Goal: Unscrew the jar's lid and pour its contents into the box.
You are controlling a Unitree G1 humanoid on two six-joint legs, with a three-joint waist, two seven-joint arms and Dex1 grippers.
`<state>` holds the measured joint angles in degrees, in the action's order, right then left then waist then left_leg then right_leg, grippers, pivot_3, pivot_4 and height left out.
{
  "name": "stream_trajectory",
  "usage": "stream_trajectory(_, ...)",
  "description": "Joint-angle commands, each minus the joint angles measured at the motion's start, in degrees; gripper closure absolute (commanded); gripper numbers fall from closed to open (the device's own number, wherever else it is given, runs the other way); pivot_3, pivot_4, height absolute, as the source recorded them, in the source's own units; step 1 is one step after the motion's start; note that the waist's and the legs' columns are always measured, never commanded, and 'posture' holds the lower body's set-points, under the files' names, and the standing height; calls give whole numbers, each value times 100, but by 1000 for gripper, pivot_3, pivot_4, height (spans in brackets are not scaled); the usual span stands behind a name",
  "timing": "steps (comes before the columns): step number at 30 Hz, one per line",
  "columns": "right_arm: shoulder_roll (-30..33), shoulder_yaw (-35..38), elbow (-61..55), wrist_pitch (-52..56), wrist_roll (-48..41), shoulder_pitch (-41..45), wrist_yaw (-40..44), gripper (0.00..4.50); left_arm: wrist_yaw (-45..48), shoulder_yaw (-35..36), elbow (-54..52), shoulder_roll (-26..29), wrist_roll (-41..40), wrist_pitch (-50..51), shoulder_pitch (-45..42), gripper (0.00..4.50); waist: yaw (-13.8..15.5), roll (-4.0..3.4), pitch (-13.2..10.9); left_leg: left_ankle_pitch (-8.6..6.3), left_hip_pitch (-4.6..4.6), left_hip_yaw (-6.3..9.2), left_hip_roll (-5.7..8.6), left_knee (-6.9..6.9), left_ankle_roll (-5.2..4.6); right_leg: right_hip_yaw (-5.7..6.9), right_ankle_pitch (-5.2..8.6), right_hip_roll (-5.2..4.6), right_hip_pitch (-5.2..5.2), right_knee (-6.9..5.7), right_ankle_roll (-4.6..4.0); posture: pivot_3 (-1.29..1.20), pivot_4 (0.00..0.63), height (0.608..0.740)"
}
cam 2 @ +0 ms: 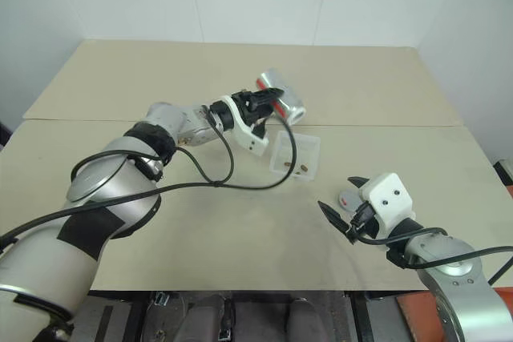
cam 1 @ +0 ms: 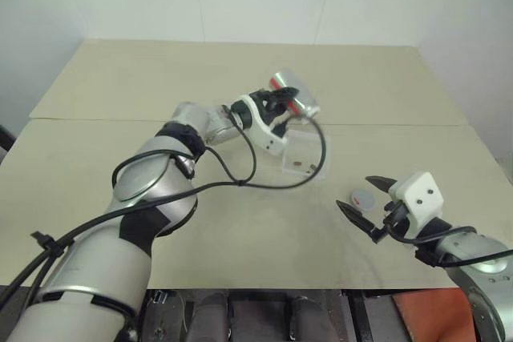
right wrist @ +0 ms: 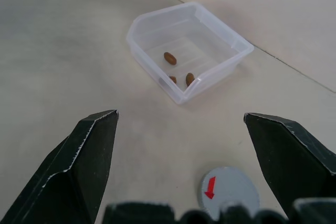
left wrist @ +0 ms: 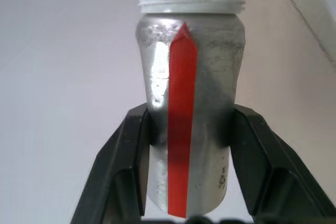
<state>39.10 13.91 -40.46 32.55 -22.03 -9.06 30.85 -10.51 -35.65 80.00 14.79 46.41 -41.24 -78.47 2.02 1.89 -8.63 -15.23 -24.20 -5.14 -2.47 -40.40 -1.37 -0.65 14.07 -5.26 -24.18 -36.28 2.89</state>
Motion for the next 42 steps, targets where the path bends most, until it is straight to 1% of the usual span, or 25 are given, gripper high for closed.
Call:
stream_trajectory(1,7,19,-6,-100,78,98,-14,15,2365,1959,-143,-140,-2289,467,306,2614,-12,0,0,4,0,-1,0,-2,4,1,0,0,0,-1,0,0,150,740)
stream_trajectory(3,-14,-16,39,-122,103,136,-6,15,3458,2929,-334,-243,-3392,878,520,2614,-35,-1,1,7,-2,0,0,-6,4,2,0,0,2,-3,0,0,150,740)
stream_trajectory(4,-20,-20,50,-132,107,149,3,15,3910,3271,-434,-271,-3788,1058,609,2614,-42,-1,1,8,-1,0,1,-8,4,2,0,0,4,-4,0,0,150,740)
stream_trajectory(6,-24,-62,79,-143,134,186,8,15,4533,3779,-695,-282,-4414,1407,846,2614,-57,-1,1,7,-1,6,1,-11,2,4,0,1,8,-3,0,0,150,740)
stream_trajectory(8,-17,-111,120,-160,159,218,24,15,4907,4095,-1036,-288,-4845,1757,1107,2614,-74,-2,1,6,-1,9,1,-12,0,4,-1,0,10,-5,0,0,150,740)
stream_trajectory(9,-3,-135,142,-186,182,229,44,15,5029,4200,-1262,-293,-5019,1922,1266,2614,-88,-3,2,1,0,11,1,-13,-7,4,-1,1,12,-6,1,0,150,740)
stream_trajectory(11,15,-140,160,-203,170,244,96,15,5200,4403,-1972,-335,-5441,2542,1691,2614,-110,-4,2,-2,1,17,1,-17,-14,3,-1,1,12,-48,1,0,150,740)
stream_trajectory(13,38,-117,187,-232,163,242,164,15,5242,4533,-3035,-402,-5899,3411,2268,2614,-136,-5,3,-5,2,22,0,-20,-18,3,-1,1,12,-53,1,0,150,740)
stream_trajectory(16,26,-183,277,-248,230,278,184,15,5225,4542,-5067,-489,-6598,4741,3525,2614,-162,-11,7,-6,4,44,-6,-23,-19,-5,-1,2,9,-61,1,0,150,740)
stream_trajectory(19,-4,-259,268,-248,254,282,180,15,5023,4483,-6352,-541,-7000,5598,4322,2614,-164,-11,7,-6,5,55,-7,-29,-20,-11,-1,3,8,-66,1,0,150,740)
stream_trajectory(22,-13,-318,227,-218,249,309,207,15,4753,4326,-7053,-546,-6948,5905,4855,2614,-130,-12,11,-17,11,58,-6,-33,-38,-11,-1,3,13,-74,1,0,150,740)
stream_trajectory(26,5,-328,289,-224,290,357,197,15,4604,4103,-7482,-514,-6784,5892,5233,2614,-123,-16,17,-22,39,59,-1,-33,-47,-13,-1,0,42,-47,1,0,150,740)
stream_trajectory(27,-3,-331,284,-217,286,357,190,15,4614,4038,-7477,-489,-6683,5709,5293,2614,-125,-15,17,-23,52,58,-2,-31,-48,-12,0,2,59,-45,1,0,150,740)
stream_trajectory(29,-8,-358,257,-228,320,325,177,15,4624,3805,-7343,-396,-6227,4993,5441,2614,-130,-15,17,-25,74,59,-2,-26,-51,-11,0,3,81,-37,0,0,150,740)
stream_trajectory(31,-28,-361,240,-230,315,303,169,15,4611,3687,-7232,-372,-6026,4603,5538,2614,-131,-16,18,-26,95,56,-3,-13,-51,-11,0,4,101,-4,-1,0,150,740)
stream_trajectory(32,-27,-381,236,-235,343,295,156,15,4521,3783,-7269,-481,-6221,4786,5566,2614,-131,-16,19,-26,97,55,-2,-6,-51,-11,0,4,102,2,-1,0,150,740)
stream_trajectory(35,-57,-408,230,-240,363,297,132,15,4371,3872,-7179,-596,-6289,4728,5661,2614,-125,-17,19,-26,97,56,-3,-4,-51,-11,0,2,103,5,-1,0,150,740)
stream_trajectory(38,-105,-385,222,-215,304,319,142,15,4639,3857,-7115,-534,-6381,4585,5779,2614,-131,-16,19,-26,98,56,-2,-3,-51,-11,-1,2,103,6,-1,0,150,740)
stream_trajectory(40,-110,-365,226,-200,271,336,165,0,4722,3694,-7017,-419,-6129,4322,5888,1889,-137,-17,20,-26,98,56,-2,0,-51,-11,-1,2,103,7,-1,0,150,740)
stream_trajectory(41,-113,-368,229,-191,265,351,168,0,4737,3642,-6963,-380,-6035,4211,5915,1659,-138,-17,20,-26,100,55,-3,2,-51,-11,0,2,103,7,-1,0,150,740)
stream_trajectory(42,-93,-378,238,-201,284,349,184,0,4684,3640,-6956,-405,-6039,4219,5962,1330,-134,-17,20,-26,100,55,-3,3,-51,-12,-1,2,102,7,-1,0,150,740)
